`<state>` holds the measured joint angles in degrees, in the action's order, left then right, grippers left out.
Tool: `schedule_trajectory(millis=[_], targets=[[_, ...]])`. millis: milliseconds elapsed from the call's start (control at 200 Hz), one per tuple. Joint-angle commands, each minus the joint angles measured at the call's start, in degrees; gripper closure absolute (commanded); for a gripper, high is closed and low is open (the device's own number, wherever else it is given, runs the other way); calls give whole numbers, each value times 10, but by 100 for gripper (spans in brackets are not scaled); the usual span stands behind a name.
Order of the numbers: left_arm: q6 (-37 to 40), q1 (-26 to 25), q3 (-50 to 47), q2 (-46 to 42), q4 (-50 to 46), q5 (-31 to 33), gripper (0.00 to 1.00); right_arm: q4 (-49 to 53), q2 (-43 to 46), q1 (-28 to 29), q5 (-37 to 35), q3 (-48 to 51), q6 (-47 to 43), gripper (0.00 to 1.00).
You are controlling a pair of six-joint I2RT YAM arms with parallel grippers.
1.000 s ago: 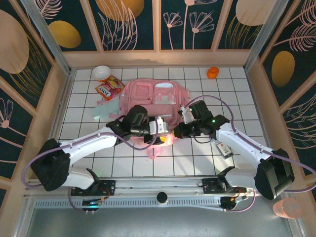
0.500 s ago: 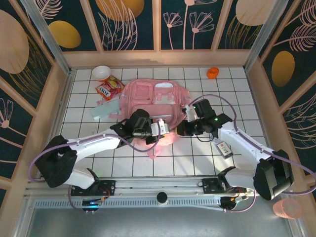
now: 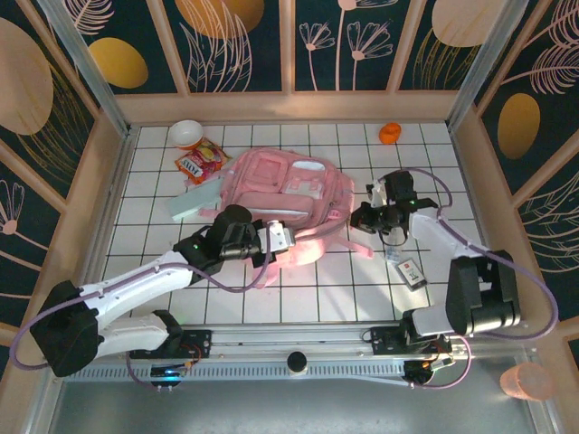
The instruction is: Pack the student bag
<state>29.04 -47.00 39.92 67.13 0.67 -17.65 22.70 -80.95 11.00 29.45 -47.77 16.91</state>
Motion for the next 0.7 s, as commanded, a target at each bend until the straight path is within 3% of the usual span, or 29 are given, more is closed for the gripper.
schedule_trajectory(millis=[0, 155, 315, 365, 410, 450, 520, 591, 696], targets=[[8, 6, 40, -31, 5, -58, 100, -67, -48, -26, -48, -27, 8, 100], [14, 6, 52, -41, -9, -94, 100, -117, -109, -43, -48, -54, 23, 100], [13, 6, 45, -42, -10, -69, 100, -119, -113, -42, -35, -71, 17, 100], [7, 6, 41, -40, -4, -55, 85, -114, -100, -42, -33, -69, 13, 97], [-3, 6, 37, -42, 6, -36, 65, -100, -84, -41, -33, -70, 9, 83], [-26, 6, 34, -47, 15, -8, 53, -88, -65, -41, -34, -68, 2, 73], [-63, 18, 19, -65, 27, 12, 45, -72, -23, -39, -30, -60, -12, 62], [-89, 40, -13, -90, 47, 9, 40, -71, 27, -35, -24, -44, -27, 58], [-55, 50, -27, -101, 20, 18, 33, -81, 95, -33, -9, -20, -52, 55]])
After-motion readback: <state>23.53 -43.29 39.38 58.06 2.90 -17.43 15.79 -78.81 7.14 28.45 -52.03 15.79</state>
